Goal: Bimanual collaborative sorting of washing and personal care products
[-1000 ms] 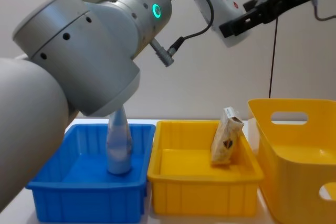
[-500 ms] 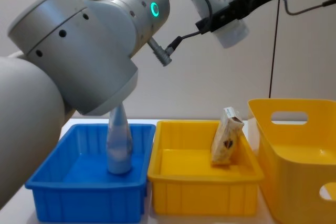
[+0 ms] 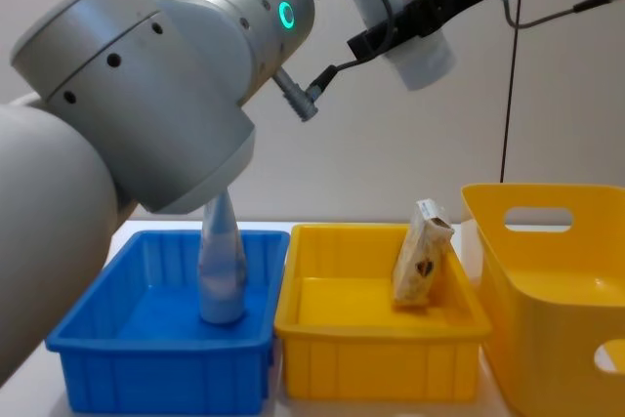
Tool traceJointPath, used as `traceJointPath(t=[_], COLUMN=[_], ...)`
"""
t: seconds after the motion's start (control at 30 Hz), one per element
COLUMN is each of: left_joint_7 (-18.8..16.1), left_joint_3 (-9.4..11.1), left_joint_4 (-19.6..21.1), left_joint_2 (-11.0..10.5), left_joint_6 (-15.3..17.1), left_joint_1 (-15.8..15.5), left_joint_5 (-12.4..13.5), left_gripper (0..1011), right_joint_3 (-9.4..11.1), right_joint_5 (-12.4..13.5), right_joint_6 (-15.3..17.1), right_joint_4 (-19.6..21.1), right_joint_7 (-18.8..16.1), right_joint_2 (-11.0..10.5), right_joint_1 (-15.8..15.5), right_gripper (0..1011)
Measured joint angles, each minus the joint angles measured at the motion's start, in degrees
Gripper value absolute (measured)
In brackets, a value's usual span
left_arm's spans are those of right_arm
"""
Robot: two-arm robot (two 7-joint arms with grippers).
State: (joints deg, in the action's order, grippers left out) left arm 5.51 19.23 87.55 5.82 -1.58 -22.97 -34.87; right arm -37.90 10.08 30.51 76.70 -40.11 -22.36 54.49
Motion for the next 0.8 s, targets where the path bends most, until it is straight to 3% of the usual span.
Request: traceJointPath(t=[0.1, 0.4, 0.8], left_joint_7=[0.0, 0.0, 0.0], left_joint_3=[0.0, -0.1, -0.1], left_joint_4=[0.1, 0.1, 0.2], left_joint_2=[0.0, 0.0, 0.0], left_joint_6=[0.0, 0.0, 0.0], left_joint_1=[0.0, 0.1, 0.1], left_joint_5=[0.0, 0.1, 0.1], left_gripper=[208, 208, 211], right_joint_3=[-0.2, -0.4, -0.5], right_joint_5=[0.0, 0.1, 0.2], right_joint_6=[0.0, 0.0, 0.0], right_joint_4=[-0.3, -0.9, -1.2], right_joint_7=[-0.1, -0.2, -0.3], right_joint_2=[0.2, 0.6, 0.8], right_joint_1=[0.2, 0.6, 0.8], right_gripper=[612, 405, 348])
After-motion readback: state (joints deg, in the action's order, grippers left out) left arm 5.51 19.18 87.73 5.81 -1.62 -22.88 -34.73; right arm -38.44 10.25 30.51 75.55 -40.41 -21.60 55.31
